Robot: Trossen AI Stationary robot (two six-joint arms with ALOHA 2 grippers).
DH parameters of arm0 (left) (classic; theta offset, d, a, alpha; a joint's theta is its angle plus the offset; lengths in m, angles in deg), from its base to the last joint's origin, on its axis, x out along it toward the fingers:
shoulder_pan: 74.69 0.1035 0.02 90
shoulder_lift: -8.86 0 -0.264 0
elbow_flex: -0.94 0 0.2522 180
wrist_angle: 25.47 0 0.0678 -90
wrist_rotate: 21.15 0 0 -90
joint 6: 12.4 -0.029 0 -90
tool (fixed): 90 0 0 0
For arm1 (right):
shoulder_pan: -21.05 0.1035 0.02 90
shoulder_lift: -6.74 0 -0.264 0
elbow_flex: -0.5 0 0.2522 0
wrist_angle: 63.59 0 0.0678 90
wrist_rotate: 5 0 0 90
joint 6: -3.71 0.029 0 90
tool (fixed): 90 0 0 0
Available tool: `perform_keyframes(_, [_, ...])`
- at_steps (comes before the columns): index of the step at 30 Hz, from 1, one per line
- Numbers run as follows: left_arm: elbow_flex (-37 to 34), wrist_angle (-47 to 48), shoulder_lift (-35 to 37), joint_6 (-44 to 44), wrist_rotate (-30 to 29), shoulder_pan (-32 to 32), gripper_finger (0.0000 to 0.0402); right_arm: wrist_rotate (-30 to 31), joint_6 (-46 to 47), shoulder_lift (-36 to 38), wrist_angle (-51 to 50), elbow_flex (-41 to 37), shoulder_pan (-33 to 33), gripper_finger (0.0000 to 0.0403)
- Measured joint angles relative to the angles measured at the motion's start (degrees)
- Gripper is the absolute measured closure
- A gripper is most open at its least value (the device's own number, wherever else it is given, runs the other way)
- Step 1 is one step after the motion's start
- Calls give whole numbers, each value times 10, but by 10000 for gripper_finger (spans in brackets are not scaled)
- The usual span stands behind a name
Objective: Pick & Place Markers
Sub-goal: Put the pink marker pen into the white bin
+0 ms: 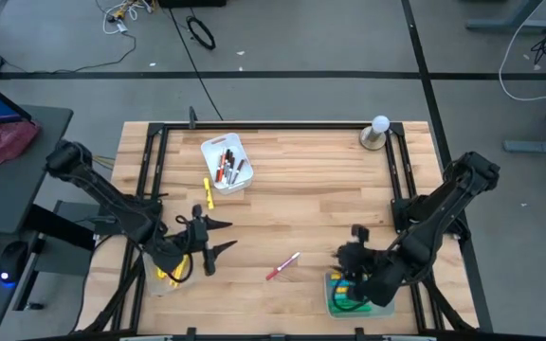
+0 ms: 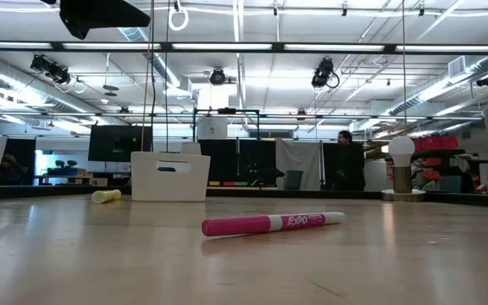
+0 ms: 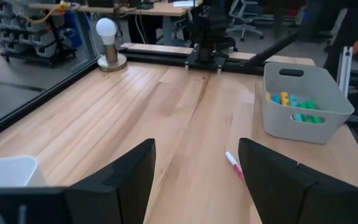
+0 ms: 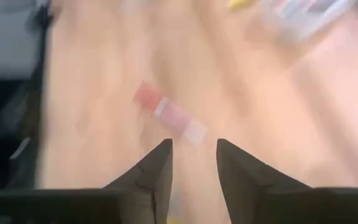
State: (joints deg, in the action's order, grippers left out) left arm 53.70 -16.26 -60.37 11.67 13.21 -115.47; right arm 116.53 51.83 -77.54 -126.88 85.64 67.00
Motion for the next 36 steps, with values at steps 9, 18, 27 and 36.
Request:
perform_keyframes(9, [0,-149,-135,-19,22,44,165,250,-118,0,343,-145,-25,295])
perform_keyframes(18, [0,-222,-217,-85,349,127,165,250,-264,-1,682,-262,-34,296])
perform_keyframes(27, [0,-226,-267,-144,433,140,125,250,-254,-1,736,-285,-34,296])
perform_keyframes(36, [1,-269,-303,-150,421,157,95,250,-219,-1,742,-285,-35,295])
